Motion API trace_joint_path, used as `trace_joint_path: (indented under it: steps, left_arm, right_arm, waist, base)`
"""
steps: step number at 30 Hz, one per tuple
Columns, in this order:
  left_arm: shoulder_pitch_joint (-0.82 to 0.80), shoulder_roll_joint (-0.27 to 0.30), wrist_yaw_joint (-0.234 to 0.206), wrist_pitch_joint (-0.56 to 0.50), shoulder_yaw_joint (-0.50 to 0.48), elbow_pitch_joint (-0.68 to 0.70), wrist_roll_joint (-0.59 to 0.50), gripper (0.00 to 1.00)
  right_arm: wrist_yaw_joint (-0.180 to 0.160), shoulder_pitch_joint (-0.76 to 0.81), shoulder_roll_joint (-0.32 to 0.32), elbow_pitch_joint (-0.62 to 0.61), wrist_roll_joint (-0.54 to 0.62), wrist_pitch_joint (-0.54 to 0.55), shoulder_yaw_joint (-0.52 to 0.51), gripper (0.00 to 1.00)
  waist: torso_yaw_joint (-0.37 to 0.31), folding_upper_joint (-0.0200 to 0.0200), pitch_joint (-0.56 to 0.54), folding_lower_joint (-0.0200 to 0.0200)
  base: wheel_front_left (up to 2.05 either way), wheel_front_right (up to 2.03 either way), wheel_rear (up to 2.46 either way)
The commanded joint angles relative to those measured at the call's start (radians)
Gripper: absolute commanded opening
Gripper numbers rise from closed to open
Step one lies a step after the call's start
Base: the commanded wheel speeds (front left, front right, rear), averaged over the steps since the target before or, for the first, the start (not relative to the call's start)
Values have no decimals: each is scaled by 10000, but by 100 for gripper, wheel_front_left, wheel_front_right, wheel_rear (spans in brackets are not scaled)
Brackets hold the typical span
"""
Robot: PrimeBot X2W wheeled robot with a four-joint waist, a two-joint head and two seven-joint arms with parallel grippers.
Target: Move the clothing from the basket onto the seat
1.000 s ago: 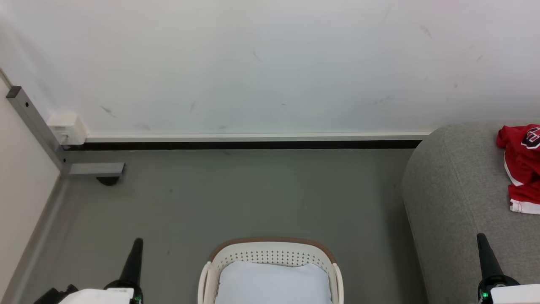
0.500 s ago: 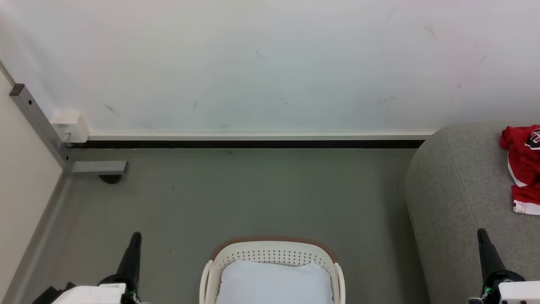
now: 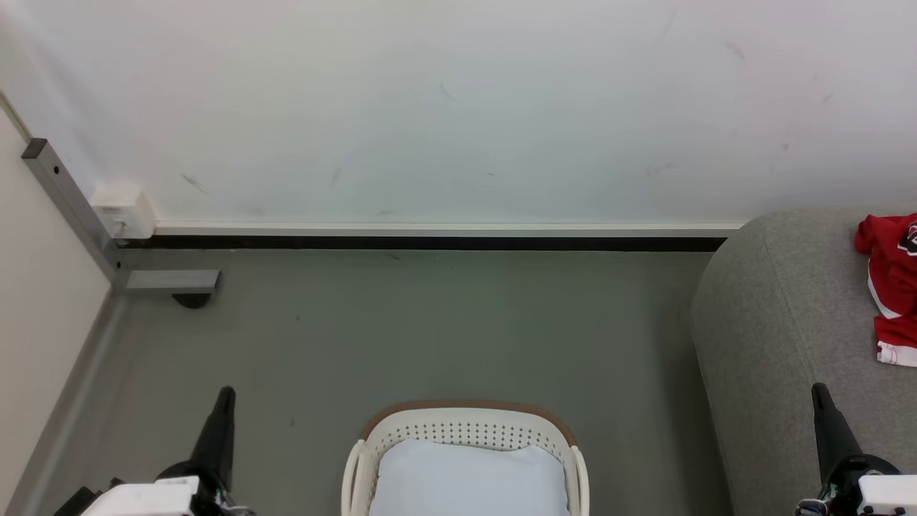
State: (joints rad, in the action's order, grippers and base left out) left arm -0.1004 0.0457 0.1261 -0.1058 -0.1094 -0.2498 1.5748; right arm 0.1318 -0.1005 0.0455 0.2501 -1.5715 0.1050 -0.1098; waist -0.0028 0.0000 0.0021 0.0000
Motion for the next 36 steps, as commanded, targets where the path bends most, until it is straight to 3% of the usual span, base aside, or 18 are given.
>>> trace_joint_path:
  steps: [1,36]
  left_arm:
    - [-118,80,63,-61,-52,53,170,0]
    - [-130,80,75,-123,-71,64,439,0]
  right_arm:
    - [-20,-118,84,-76,-213,68,-57,0]
    - [-21,-140,82,-81,-420,124,-67,0]
  waist:
    - [5,0,2,0]
    - [28,0,10,0]
  base:
    - [0,0,0]
    - [0,0,0]
